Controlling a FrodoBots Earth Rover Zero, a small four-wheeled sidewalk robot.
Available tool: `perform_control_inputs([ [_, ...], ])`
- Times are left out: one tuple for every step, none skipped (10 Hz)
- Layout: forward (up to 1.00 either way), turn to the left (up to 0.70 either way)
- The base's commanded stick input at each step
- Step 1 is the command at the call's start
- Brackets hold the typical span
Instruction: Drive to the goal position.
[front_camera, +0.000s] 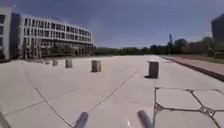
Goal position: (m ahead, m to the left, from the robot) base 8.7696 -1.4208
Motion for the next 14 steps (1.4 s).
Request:
perform_control_inputs([
  [0.7,-0.21],
  [0.7,-0.18],
  [0.7,0.0],
  [0.7,0.0],
  [0.7,-0.05],
  [0.7,-0.14],
  [0.7,-0.14],
  [0.7,0.0],
  [0.7,0.0],
  [0.7,-0.07],
  [0.7,-0.29],
  [0.7,-0.21],
  [0.7,0.0],
  [0.7,0.0],
])
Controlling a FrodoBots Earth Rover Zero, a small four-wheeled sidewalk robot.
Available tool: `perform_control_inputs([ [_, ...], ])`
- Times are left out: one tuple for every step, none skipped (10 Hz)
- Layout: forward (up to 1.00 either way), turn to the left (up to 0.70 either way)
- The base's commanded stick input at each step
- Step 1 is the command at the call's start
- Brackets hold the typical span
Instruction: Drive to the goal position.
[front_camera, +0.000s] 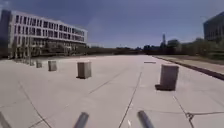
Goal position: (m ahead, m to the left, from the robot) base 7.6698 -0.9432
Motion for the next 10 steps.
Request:
perform_control_inputs([
  [0.7,0.0],
  [0.7,0.0],
  [0.7,-0.35],
  [0.7,-0.19],
  [0.7,-0.09],
  [0.7,-0.33],
  [0.7,-0.22],
  [0.7,0.0],
  [0.7,-0.06],
  [0.7,-0.35],
])
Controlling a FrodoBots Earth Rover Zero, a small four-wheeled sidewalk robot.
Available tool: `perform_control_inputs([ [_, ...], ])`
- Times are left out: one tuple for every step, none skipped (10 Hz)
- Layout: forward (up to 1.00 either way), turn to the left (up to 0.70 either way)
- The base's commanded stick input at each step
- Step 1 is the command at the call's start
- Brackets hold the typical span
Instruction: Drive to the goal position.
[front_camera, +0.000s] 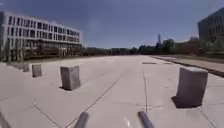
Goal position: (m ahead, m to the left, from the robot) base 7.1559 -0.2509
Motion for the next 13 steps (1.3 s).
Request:
perform_control_inputs([
  [0.7,-0.32],
  [0.7,0.0],
  [0.7,-0.22],
  [0.7,-0.27],
  [0.7,-0.29],
  [0.7,-0.35],
  [0.7,-0.21],
  [0.7,-0.22],
  [0.7,-0.12],
  [0.7,-0.02],
  [0.7,-0.02],
  [0.7,0.0],
  [0.7,0.0],
])
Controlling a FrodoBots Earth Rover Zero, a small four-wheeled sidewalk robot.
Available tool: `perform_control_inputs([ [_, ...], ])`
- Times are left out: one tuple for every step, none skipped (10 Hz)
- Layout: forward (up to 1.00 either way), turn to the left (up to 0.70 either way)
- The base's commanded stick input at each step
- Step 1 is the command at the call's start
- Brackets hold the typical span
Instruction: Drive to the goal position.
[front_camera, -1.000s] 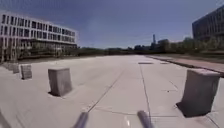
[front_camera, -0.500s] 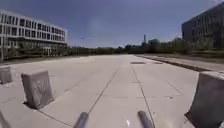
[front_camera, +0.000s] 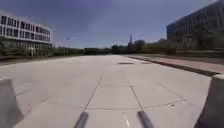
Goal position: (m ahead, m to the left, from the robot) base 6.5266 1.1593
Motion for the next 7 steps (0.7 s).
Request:
perform_control_inputs([
  [0.7,0.0],
  [0.7,0.0],
  [0.7,0.0],
  [0.7,0.0],
  [0.7,0.0],
  [0.7,0.0],
  [0.7,0.0],
])
